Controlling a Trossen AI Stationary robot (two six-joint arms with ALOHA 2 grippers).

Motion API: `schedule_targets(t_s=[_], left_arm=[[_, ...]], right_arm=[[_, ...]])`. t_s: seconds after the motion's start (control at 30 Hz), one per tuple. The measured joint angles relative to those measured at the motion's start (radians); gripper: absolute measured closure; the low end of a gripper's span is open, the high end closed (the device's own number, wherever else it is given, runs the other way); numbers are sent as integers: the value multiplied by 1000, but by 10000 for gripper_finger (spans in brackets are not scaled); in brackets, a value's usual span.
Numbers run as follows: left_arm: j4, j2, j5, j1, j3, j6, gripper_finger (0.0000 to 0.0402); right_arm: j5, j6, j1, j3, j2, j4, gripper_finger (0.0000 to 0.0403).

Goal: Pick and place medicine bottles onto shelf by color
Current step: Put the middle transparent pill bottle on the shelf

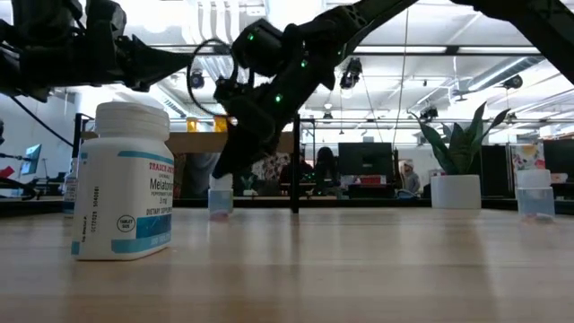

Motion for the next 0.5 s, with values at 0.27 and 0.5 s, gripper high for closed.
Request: schedule_targets(t_s=[0.27,0.5], left_arm=[[-1,32,-1,0,1,-6,400],[0,93,-2,0,12,-61,400]], right_arm=[[2,-85,1,-28,-197,-145,196],[50,-131,1,-381,-468,13,287]])
